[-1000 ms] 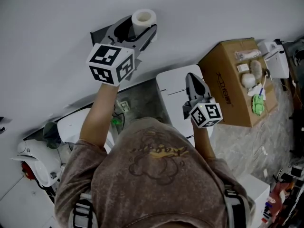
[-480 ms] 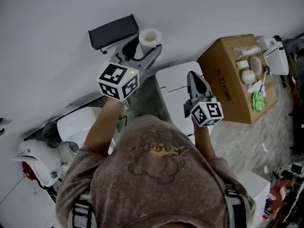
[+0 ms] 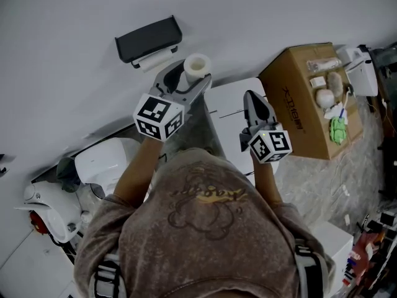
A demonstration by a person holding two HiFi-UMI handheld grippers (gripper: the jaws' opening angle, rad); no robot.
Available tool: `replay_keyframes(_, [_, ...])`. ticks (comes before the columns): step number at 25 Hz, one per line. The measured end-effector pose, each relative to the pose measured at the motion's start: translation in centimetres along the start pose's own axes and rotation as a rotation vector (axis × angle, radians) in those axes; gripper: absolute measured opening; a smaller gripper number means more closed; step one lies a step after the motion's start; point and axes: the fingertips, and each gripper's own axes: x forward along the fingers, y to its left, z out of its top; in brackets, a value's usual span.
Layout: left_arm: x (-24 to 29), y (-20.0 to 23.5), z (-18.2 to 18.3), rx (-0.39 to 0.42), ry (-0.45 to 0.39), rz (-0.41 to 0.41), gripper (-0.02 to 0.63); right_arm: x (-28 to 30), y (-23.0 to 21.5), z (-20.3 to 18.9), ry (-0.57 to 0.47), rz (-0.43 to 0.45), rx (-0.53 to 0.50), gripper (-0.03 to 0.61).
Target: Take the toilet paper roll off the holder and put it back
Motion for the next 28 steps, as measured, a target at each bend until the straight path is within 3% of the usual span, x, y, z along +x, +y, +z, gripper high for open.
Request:
replay_keyframes(13, [-1.0, -0.5, -2.2, -0.011, 0.012, 0.008, 0.296, 0.2, 0.2, -0.1, -0.003, -0.002, 0.004, -0.002])
replay_keyframes(28, [-1.3, -0.3, -1.2, 0.003, 0.003, 0.007, 0.296, 0.3, 0.6, -0.2, -0.005, 0.003, 0.007, -0.002])
